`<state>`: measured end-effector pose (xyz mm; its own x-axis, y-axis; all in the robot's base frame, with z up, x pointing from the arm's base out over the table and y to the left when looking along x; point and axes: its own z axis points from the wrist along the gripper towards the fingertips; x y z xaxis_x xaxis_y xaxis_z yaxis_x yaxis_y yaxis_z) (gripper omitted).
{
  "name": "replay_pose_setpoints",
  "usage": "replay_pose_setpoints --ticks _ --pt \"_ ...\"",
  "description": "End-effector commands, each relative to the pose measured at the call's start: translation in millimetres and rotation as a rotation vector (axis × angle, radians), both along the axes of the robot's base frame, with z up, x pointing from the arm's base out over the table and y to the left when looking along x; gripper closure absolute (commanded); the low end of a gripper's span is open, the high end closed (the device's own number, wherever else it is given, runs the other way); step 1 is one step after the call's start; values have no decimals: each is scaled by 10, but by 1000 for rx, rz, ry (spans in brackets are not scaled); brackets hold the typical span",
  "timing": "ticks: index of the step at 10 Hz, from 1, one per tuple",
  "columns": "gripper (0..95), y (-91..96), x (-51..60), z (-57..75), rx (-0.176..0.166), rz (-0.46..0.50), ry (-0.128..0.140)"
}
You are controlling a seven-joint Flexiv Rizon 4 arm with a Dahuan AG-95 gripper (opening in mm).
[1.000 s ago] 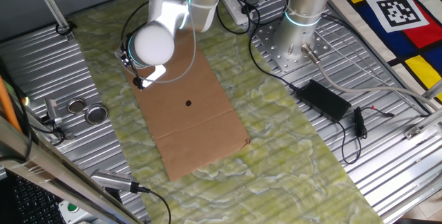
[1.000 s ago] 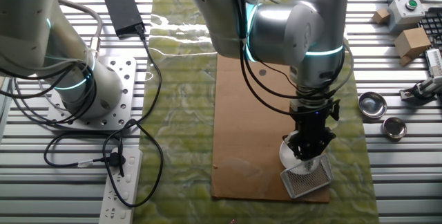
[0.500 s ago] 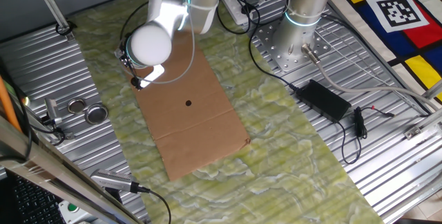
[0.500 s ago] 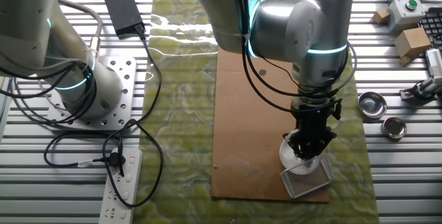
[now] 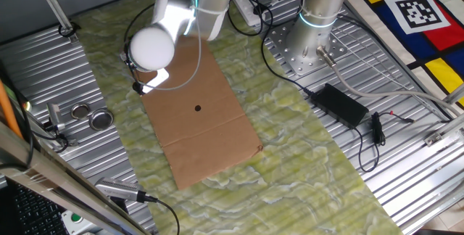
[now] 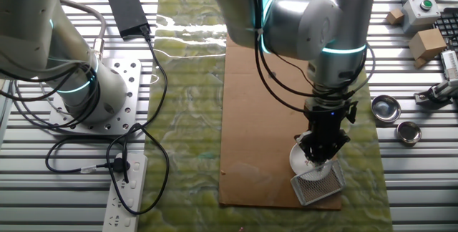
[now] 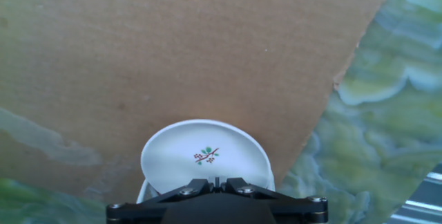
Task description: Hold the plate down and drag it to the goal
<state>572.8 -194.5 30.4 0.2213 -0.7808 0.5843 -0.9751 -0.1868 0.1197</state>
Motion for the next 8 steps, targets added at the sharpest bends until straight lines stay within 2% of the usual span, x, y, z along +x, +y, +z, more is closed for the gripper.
replay_pose_setpoints --ticks 1,2,6,8 --pt "950 23 -7 22 7 -20 12" --pt "950 41 -10 45 15 -37 22" --pt "950 145 -38 84 25 -86 32" --pt "950 190 -57 158 60 -137 32"
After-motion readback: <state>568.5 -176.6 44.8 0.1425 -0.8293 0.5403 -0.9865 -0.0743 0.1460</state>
